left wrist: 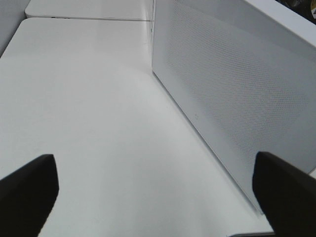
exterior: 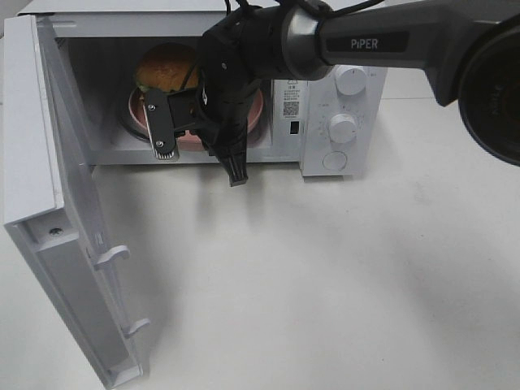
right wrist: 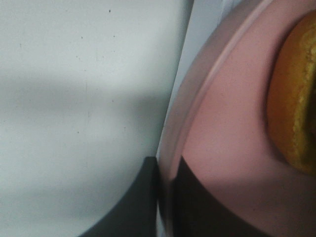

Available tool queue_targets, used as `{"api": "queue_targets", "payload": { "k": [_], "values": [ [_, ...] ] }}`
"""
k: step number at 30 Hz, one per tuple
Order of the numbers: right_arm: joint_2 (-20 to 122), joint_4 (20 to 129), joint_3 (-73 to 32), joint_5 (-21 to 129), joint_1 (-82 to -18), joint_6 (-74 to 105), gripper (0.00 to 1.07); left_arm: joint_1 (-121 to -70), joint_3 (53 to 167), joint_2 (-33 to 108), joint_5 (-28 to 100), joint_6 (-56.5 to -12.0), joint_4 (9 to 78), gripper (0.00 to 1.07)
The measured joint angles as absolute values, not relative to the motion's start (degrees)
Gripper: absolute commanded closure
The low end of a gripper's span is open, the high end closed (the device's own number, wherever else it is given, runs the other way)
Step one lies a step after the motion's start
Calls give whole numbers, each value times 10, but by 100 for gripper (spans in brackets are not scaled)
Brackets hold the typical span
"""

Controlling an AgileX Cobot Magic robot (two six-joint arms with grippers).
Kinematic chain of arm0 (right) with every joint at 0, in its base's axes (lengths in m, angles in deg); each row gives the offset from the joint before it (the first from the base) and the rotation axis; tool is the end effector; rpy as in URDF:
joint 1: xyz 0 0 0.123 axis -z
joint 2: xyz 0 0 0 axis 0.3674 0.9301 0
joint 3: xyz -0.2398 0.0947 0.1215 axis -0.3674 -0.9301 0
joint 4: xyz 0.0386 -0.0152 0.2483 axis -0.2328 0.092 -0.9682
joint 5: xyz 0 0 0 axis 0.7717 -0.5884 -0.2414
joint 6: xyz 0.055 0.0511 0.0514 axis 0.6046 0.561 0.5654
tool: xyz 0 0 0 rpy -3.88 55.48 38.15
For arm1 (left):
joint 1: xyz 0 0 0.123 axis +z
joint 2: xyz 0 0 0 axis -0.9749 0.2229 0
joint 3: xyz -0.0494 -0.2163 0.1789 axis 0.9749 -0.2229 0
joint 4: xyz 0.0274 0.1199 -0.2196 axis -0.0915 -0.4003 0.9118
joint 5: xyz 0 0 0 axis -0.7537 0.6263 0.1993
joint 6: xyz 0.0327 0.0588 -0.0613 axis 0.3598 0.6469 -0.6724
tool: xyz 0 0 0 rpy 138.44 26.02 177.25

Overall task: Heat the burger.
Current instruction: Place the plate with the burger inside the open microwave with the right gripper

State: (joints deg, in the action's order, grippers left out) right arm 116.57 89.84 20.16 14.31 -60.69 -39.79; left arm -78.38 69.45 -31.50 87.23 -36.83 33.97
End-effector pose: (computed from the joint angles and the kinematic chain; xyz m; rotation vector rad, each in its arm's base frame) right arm 0.4092 0.3150 0.1556 -2.0955 1.5162 -0.4138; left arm -0.0096 -0.0068 0.2811 0.0503 2.0375 -0.1035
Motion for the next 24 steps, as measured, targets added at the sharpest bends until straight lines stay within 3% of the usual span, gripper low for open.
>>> {"api": "queue_targets", "payload": {
  "k": [15,20,22,24],
  "values": [
    [1166,893,203,165,-607,-419,99,-784,695,-315,872,-368,340,7],
    [1166,893,203,182,-606,-405,90,-784,695,-315,872,-368,340,7],
    [1166,895,204,211,-606,-401,78,-784,695,-315,872,-368,340,7],
    [1166,895,204,220,-605,-400,74,-784,695,-315,872,-368,340,7]
  ]
}}
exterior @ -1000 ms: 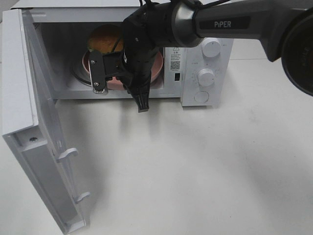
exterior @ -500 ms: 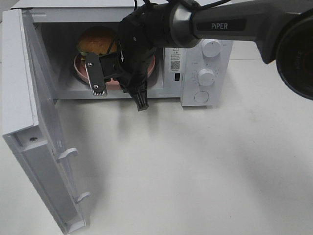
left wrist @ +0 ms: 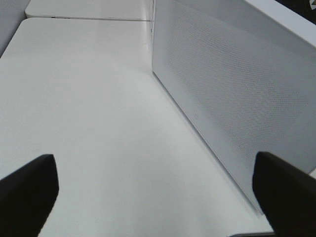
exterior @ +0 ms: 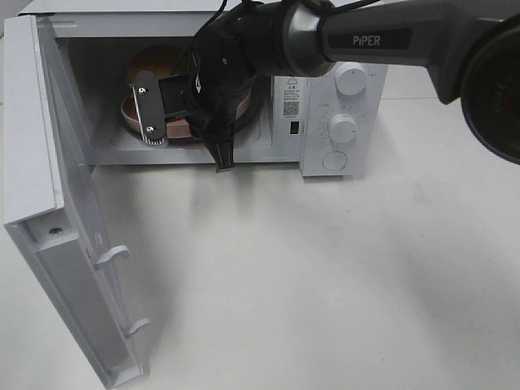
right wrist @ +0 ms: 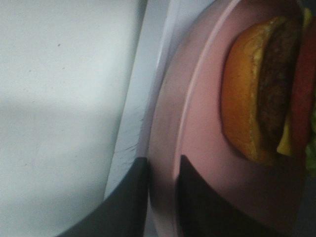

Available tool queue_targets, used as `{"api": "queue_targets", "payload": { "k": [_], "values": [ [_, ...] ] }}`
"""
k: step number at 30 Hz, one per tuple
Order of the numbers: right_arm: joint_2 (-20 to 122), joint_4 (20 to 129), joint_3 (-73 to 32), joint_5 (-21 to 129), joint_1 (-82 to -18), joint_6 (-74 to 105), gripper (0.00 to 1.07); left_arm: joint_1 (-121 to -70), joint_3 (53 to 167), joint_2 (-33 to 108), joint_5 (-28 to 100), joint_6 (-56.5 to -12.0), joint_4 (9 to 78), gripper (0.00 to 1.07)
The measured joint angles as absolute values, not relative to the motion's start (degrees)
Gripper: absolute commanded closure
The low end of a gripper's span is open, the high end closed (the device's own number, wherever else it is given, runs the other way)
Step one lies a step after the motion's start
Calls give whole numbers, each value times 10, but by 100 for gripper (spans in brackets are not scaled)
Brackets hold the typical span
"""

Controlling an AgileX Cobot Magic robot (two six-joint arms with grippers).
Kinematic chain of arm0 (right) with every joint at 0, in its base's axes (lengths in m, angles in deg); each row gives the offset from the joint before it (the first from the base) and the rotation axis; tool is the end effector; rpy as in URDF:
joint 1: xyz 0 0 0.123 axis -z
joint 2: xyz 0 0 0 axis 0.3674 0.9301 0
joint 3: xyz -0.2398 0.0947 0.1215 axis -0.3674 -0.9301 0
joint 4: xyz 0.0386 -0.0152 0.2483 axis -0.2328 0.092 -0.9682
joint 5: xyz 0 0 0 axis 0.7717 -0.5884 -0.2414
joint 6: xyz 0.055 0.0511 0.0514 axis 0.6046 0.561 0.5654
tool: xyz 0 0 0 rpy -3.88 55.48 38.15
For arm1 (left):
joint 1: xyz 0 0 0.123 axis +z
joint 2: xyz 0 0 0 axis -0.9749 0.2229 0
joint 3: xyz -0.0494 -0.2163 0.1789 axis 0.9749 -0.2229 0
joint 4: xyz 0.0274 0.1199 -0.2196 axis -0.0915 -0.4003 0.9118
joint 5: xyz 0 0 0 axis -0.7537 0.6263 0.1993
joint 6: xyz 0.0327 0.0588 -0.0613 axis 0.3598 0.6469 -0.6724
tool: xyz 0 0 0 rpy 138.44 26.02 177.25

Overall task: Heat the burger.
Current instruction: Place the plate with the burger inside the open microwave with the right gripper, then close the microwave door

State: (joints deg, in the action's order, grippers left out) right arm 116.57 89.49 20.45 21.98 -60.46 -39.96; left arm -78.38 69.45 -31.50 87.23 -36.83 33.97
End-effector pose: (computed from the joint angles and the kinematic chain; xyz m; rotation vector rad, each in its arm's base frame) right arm 0.4166 0.3221 0.1641 -1.9925 1.4227 -0.4140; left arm -0.0096 -0.0068 0.2811 0.0503 2.0375 -0.1035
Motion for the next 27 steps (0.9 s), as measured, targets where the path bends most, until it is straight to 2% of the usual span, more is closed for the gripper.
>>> {"api": "queue_targets", "payload": {
  "k": [1,3,13,15,16,18,23,27],
  "values": [
    [1166,895,204,220,-605,-400,74,-784,695,-315,872,-368,340,7],
    [1166,895,206,226,-601,-386,64,-784,695,-315,872,-368,340,7],
    [1166,896,206,222,-599,-365,55,-784,695,-315,872,-368,340,7],
    [1166,897,206,222,-599,-339,48,-784,695,-315,872,-368,340,7],
    [1166,897,206,222,-599,-339,48,-784,695,-315,872,-368,340,7],
    [1164,896,206,223,-599,-326,38,-784,695,-315,872,-368,340,7],
    [1152,891,202,220,-599,-320,34,-784,695,-315,872,-368,340,7],
    [1143,890,185,226,-599,-318,34,-784,695,-315,872,-368,340,7]
  ]
}}
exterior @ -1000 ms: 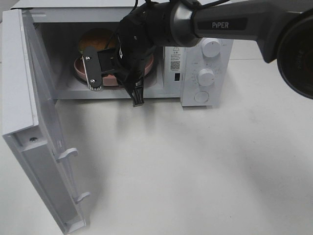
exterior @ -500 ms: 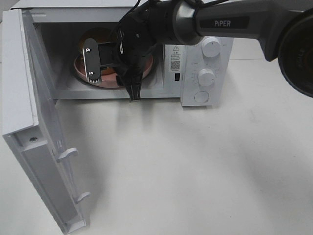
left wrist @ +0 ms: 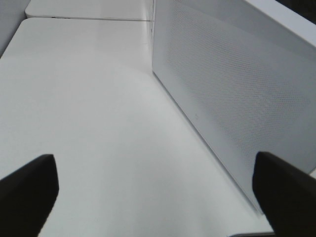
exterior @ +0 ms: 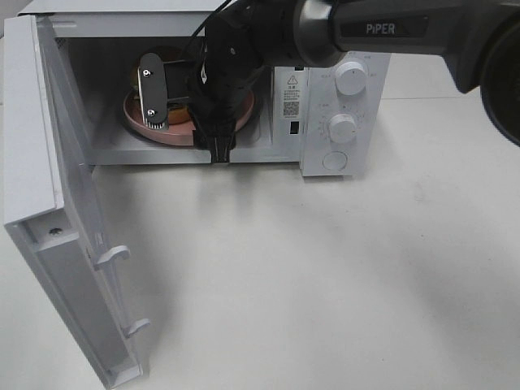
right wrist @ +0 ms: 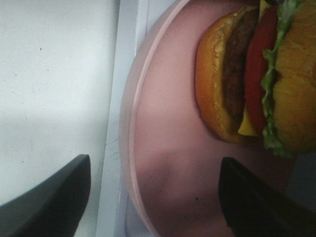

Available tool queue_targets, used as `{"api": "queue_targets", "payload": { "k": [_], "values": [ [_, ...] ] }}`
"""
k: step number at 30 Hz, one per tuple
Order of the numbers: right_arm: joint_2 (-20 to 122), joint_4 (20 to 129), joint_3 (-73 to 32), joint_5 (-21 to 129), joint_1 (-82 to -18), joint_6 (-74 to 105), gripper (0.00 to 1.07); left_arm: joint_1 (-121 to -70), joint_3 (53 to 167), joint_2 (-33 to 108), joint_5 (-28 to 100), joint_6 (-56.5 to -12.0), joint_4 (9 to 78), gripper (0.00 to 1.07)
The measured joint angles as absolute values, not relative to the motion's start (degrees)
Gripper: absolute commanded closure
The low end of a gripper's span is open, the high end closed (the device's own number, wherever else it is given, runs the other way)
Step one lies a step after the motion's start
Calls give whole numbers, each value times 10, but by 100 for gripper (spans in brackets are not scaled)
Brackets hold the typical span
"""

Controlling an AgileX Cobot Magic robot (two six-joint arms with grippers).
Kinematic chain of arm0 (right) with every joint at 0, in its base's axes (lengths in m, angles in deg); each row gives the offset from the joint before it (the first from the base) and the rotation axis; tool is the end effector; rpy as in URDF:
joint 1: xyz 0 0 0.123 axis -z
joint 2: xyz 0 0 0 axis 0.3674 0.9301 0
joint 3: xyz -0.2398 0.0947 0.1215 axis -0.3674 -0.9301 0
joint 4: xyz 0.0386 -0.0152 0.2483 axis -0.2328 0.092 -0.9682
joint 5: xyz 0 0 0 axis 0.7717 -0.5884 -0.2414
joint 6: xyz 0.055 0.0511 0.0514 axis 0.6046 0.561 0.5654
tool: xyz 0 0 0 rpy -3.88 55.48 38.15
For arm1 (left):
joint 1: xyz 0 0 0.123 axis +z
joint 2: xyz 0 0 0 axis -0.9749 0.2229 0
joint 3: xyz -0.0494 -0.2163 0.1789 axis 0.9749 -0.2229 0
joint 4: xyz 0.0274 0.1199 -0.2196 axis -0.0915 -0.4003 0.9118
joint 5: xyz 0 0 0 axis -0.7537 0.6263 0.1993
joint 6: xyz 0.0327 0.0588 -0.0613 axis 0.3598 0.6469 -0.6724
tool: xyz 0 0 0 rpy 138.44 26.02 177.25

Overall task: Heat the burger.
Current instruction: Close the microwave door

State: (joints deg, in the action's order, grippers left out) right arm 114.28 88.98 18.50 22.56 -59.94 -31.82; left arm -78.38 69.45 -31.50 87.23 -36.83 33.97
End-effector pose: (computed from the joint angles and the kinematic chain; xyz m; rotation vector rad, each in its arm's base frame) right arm 0.4146 0.3151 0.1752 -1.8540 1.5563 -0.3469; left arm -0.0096 -0.0068 0.2811 0.0503 2.0375 -0.1035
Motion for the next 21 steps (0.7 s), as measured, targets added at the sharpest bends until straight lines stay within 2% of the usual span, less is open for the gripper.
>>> {"api": "queue_targets", "payload": {
  "k": [21],
  "values": [
    [965,889,-118,388,-599,-318,32,-784,695,-315,872,-368,340,7]
  ]
}}
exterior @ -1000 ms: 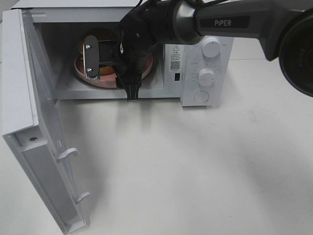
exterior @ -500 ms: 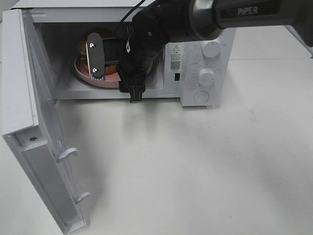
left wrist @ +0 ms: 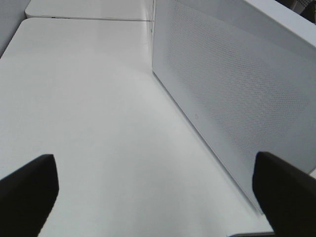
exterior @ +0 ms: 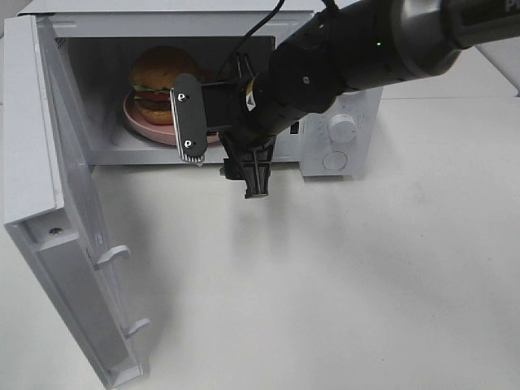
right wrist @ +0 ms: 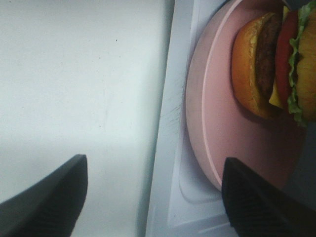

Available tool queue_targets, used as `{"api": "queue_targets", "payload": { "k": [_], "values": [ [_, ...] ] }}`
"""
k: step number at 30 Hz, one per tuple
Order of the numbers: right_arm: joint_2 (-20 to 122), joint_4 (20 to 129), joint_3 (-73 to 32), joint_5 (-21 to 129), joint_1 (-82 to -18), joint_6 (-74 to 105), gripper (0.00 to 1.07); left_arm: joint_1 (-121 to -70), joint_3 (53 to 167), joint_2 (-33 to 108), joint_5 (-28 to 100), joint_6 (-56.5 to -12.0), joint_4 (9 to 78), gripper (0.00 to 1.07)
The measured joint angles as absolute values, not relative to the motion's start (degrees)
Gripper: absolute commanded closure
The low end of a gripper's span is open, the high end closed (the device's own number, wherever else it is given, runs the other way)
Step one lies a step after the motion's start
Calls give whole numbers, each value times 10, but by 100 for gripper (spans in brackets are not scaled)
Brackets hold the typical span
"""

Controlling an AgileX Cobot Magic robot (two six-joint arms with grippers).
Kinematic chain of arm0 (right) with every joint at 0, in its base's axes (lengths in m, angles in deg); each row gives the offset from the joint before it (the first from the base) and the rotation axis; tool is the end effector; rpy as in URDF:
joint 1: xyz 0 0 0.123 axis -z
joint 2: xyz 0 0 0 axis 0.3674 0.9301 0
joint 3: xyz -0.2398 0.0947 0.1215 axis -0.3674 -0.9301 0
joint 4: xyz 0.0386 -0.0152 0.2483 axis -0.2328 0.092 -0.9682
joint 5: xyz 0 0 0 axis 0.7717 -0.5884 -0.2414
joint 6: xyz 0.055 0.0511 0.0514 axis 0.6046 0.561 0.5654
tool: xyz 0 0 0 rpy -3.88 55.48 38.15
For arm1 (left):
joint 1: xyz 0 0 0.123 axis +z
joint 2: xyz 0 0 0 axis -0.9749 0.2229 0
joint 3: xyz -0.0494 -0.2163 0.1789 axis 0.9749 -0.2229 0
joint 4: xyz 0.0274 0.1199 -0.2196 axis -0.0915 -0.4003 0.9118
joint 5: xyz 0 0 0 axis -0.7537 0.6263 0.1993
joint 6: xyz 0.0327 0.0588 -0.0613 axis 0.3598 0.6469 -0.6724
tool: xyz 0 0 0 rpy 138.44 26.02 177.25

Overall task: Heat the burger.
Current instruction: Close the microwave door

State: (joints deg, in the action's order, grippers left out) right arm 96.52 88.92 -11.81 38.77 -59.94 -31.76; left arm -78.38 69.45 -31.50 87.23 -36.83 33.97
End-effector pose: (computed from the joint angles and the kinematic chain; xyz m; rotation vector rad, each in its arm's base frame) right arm 0.3459 0.2683 0.1845 -1.8405 1.4758 -0.2898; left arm -0.0096 -0.0068 0.2811 0.0503 2.0375 -0.1035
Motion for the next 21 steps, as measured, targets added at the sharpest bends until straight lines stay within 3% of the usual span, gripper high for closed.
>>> {"api": "queue_targets", "payload": {
  "k": [9,21],
  "values": [
    [879,889,-218,415,-599,-280,32,-784,695,-315,872,-368,340,7],
    [746,881,-336,363,-599,-52,32,-784,695,-315,872,-368,340,7]
  ]
}}
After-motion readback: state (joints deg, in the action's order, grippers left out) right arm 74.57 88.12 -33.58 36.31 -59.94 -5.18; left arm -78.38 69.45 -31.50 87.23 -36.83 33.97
